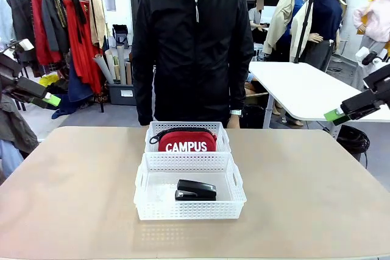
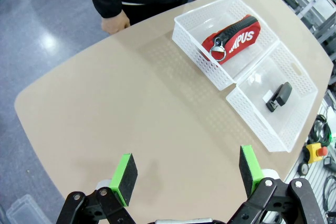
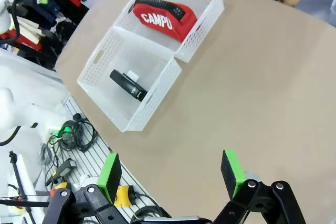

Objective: Distribute items into two baskets.
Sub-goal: Place the picked Stapler into the Organizing basket as instructed by the person.

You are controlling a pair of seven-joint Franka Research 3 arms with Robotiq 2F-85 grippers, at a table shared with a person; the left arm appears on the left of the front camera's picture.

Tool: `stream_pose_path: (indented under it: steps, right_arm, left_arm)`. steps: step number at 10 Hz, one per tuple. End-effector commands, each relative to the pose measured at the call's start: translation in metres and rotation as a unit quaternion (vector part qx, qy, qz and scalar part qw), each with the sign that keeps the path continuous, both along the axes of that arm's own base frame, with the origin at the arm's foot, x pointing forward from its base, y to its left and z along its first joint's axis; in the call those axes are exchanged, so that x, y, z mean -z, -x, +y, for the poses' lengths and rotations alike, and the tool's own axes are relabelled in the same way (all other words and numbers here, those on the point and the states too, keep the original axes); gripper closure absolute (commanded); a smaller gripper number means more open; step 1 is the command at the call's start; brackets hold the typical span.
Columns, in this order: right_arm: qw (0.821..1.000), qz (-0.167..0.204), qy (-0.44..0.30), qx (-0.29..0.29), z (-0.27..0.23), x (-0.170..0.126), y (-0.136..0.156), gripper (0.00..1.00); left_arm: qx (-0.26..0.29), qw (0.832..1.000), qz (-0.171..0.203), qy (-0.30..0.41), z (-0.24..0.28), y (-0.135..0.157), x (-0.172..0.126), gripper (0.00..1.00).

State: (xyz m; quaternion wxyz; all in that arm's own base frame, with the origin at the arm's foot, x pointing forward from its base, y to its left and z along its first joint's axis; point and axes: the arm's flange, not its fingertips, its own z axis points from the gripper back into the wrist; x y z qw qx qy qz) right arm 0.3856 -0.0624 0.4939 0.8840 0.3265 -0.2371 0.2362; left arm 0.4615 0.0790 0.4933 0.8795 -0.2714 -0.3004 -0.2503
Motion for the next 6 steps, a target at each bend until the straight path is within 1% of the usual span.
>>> stream_pose_path:
  steps: [1,6]
  right_arm:
    - [1.000,0.006,0.000,-0.002,0.0009,0.0002,-0.0010,0.00]
    - [1.000,0.006,0.000,-0.002,0.0009,0.0002,-0.0010,0.00]
  left_arm:
    - [-0.003,1.000,0.000,0.004,-0.0012,0.0003,0.0001,0.00]
    - [-0.003,1.000,0.000,0.004,-0.0012,0.0003,0.0001,0.00]
